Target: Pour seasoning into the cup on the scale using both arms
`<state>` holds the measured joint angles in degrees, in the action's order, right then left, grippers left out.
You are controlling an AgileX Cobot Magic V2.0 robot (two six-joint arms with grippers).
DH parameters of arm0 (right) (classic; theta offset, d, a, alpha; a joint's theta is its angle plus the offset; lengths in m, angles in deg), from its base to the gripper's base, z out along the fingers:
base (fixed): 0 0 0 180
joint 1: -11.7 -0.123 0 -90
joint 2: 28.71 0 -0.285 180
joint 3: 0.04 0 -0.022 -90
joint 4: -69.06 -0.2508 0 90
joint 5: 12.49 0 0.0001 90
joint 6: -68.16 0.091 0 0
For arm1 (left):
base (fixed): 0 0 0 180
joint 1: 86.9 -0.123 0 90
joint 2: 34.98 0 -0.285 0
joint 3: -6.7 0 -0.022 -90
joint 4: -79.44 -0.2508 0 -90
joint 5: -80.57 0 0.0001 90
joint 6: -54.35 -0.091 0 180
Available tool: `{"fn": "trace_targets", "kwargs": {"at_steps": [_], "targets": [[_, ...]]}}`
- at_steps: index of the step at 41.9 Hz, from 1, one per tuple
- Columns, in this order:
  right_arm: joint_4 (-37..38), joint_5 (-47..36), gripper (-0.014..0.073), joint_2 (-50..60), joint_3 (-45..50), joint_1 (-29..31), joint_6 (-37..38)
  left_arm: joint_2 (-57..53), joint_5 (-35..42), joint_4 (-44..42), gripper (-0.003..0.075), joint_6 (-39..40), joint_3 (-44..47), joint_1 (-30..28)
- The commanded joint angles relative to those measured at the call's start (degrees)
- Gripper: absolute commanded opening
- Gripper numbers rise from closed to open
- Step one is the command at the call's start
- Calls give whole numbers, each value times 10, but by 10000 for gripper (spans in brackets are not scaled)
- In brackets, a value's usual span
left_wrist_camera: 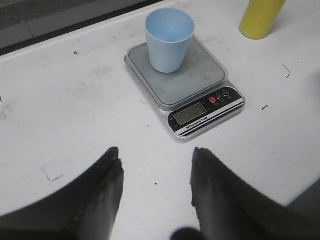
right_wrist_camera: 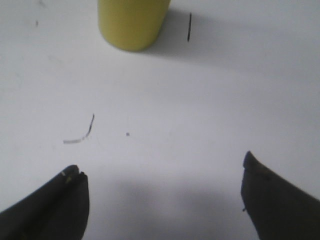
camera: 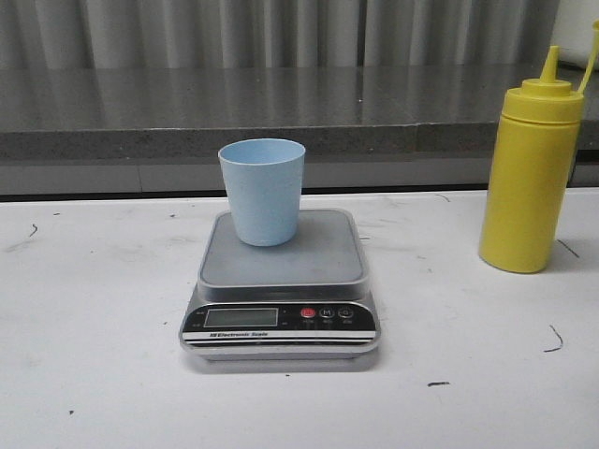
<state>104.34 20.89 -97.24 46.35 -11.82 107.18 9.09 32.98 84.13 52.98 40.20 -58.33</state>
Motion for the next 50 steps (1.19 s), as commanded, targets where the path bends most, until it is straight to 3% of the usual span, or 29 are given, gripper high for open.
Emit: {"fn": "trace_targets", "kwargs": {"at_steps": [1,7,27,33,45,50], "targets": [[-99,66,635,20,-53,1,-137,0,40,6,313,3,-14,3],[-180,97,635,75,-95,8,-237,0,40,6,313,3,-14,3],[-252,163,635,378,-94,8,-252,0,40,6,313,3,-14,3],[-288,186,635,396,-94,8,-285,0,40,6,313,3,-14,3],[-289,175,635,396,-94,8,-287,0,40,6,313,3,-14,3],[-288,172,588,396,-94,8,-287,0,40,6,313,3,-14,3]]}}
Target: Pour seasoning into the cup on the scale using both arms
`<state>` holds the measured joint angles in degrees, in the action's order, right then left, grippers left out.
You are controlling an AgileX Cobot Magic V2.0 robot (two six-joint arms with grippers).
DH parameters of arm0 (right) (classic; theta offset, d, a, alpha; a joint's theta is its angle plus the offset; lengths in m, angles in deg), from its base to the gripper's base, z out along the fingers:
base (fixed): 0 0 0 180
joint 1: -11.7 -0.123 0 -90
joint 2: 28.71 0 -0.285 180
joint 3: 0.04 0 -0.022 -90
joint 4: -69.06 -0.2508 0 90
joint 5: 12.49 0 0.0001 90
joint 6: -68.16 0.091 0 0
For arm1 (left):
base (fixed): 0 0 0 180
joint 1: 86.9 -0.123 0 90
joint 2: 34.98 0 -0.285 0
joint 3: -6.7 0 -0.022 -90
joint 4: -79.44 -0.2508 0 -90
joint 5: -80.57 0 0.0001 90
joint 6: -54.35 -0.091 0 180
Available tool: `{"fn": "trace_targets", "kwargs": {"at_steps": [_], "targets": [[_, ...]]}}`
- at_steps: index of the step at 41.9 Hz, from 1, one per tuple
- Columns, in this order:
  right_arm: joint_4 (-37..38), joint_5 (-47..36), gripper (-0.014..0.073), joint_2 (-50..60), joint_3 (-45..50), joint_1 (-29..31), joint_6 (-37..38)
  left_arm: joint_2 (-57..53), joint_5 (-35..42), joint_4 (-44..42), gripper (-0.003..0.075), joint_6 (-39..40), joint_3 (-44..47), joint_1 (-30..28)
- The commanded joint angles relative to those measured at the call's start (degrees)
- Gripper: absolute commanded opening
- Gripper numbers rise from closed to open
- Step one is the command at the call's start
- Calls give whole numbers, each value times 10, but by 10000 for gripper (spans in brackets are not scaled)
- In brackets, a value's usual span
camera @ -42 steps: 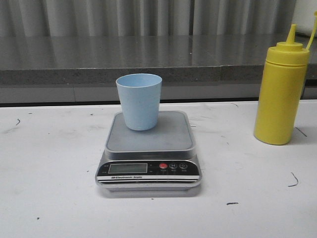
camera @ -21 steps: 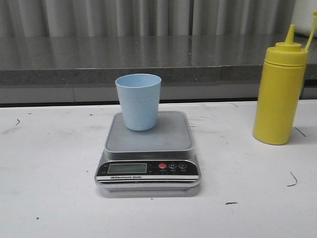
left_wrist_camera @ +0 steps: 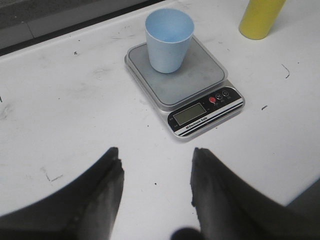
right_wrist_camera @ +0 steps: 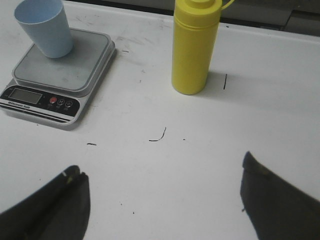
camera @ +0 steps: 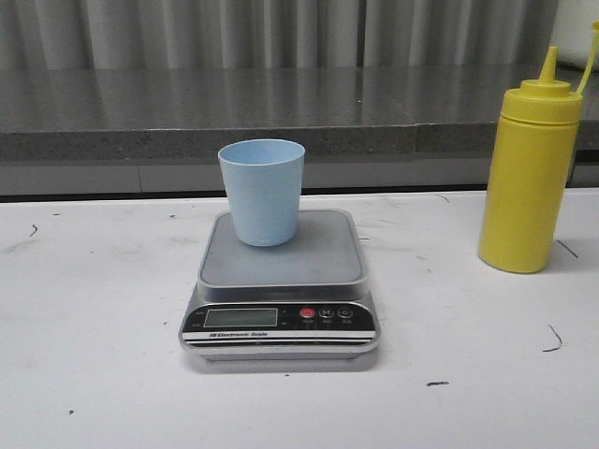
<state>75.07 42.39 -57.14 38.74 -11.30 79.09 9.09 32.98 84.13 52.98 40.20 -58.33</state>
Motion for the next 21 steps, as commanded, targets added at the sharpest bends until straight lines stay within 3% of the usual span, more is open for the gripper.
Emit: {"fn": "trace_targets", "kwargs": {"at_steps": [1,9,14,16,21], "targets": [[5,-43,551,-5,-18,3,-6,0,40,6,313,3,-14,3],[5,-45,157,-5,-18,3,-6,0,40,6,313,3,-14,3],[5,-45,-34,-5,-18,3,-6,0,40,6,313,3,-14,3],[5,-45,-74,-5,-18,3,-6,0,40,6,313,3,-14,3],[5,-45,-69,-5,-18,3,-6,0,45,6,313,3,-14,3]]}}
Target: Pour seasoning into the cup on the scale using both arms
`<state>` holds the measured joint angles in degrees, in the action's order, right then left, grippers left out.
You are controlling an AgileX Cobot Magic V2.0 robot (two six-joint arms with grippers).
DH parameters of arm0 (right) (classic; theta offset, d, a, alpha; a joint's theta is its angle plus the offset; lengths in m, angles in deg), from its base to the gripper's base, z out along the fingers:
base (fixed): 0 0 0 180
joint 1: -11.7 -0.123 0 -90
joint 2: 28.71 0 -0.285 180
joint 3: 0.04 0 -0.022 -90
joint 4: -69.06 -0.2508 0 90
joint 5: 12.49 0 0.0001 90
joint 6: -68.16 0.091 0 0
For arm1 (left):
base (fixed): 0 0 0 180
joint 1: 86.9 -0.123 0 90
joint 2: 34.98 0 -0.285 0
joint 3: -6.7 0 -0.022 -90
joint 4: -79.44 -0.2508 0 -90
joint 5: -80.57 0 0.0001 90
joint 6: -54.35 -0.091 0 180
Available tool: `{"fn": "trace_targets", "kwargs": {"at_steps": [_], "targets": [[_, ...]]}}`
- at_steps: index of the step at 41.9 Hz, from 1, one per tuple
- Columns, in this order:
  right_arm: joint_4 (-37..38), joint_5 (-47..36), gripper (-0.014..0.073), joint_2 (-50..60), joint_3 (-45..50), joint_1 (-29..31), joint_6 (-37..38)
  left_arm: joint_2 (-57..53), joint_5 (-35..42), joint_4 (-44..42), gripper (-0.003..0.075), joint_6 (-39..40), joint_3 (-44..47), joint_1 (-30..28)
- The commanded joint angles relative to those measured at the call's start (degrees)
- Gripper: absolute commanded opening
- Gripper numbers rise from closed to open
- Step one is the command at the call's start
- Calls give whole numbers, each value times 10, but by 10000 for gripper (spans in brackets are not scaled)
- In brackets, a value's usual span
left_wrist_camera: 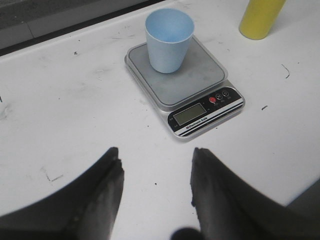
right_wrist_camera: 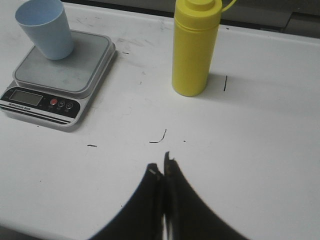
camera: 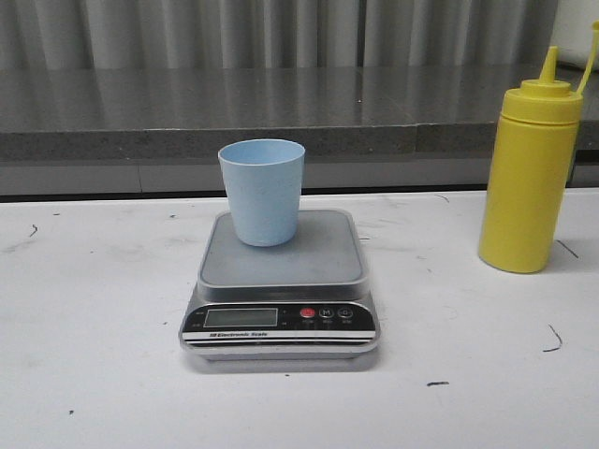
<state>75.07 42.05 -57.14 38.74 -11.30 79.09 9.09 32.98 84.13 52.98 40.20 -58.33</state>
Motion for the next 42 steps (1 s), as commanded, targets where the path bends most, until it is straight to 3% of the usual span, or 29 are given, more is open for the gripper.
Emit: {"fn": "trace_targets", "kwargs": {"at_steps": [1,10,20,42], "targets": [[5,-40,-69,-5,-18,3,-6,0,44,6,313,3,-14,3],[5,-40,-69,-5,-18,3,-6,0,44,6,292,3,-14,3],[5,-40,-69,-5,-18,3,-6,0,44,6,-21,3,-14,3],[5,-40,-69,-5,-18,3,-6,-8,50,-17,-20,3,-13,-4]]}}
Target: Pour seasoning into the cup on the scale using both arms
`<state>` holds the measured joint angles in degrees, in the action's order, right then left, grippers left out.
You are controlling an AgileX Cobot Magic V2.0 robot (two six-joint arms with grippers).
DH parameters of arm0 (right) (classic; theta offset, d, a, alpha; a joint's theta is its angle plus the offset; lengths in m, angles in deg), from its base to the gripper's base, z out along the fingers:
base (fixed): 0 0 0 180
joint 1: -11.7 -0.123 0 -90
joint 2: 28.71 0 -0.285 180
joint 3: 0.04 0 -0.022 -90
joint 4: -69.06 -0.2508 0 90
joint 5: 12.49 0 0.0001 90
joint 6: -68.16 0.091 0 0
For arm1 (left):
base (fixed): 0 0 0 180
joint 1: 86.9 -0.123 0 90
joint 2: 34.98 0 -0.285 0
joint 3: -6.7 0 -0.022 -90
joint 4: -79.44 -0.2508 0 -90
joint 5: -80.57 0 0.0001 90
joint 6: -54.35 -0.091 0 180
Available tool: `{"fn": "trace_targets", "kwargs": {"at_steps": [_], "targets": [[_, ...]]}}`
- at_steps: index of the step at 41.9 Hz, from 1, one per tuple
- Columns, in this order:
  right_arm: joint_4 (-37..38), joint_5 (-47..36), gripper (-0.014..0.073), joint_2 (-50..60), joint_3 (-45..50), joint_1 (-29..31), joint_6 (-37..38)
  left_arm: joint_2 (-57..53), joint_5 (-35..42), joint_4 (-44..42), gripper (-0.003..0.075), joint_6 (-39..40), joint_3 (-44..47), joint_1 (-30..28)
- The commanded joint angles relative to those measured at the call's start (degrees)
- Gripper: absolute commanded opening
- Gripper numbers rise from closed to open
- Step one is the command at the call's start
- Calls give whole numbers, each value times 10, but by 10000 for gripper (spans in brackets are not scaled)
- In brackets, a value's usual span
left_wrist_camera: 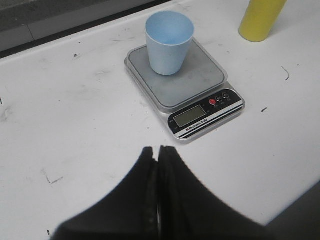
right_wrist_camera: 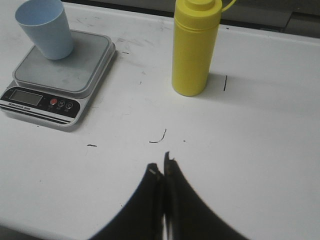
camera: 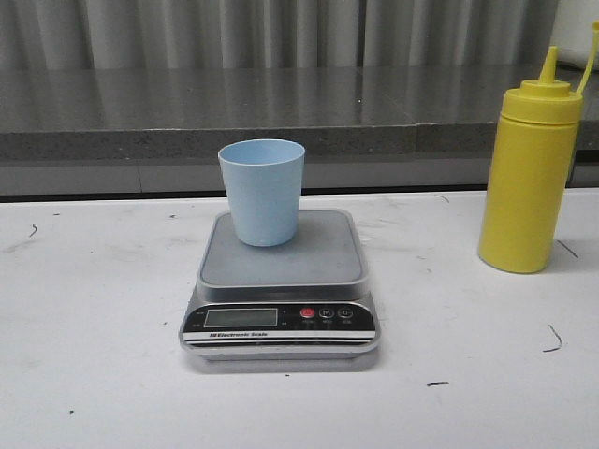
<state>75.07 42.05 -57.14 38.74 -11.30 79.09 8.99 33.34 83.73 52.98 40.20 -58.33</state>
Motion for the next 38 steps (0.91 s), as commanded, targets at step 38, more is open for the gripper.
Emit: {"fn": "trace_targets", "kwargs": {"at_steps": [38], "targets": [[5,-39,-69,-5,-18,3,-6,-376,472,-1,-20,3,444,-289]]}}
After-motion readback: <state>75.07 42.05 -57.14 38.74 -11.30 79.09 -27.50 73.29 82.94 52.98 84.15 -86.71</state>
